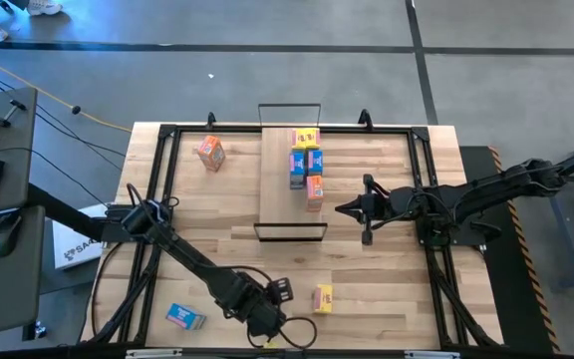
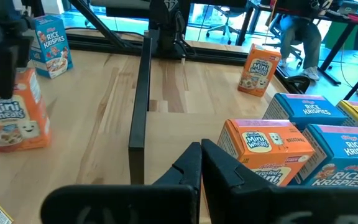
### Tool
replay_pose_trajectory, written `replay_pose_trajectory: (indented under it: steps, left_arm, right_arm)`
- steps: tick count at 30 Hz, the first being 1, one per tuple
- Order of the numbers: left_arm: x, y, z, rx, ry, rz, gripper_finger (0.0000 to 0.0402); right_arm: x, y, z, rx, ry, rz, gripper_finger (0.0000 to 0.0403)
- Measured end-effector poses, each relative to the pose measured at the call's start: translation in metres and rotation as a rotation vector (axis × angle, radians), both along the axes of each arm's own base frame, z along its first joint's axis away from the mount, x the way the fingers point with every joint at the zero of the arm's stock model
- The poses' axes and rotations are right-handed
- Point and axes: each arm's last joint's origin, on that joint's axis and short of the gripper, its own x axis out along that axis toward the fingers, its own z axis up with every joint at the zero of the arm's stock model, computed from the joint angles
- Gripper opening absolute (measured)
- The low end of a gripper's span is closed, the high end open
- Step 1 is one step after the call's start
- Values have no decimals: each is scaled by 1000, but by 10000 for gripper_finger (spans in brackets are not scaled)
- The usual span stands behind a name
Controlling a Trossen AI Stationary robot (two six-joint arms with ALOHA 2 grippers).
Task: Stack cereal on shelf
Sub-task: Put the bottom orange cereal box on the shelf aligned with the other orange cereal box
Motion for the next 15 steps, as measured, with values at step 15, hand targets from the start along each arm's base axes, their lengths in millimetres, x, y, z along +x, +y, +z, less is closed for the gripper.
replay_pose_trajectory:
  steps: [15]
  left_arm:
    - [-25,22,56,180,-167,31,168]
  right_arm:
    - [0,0,0,0,0,1,0]
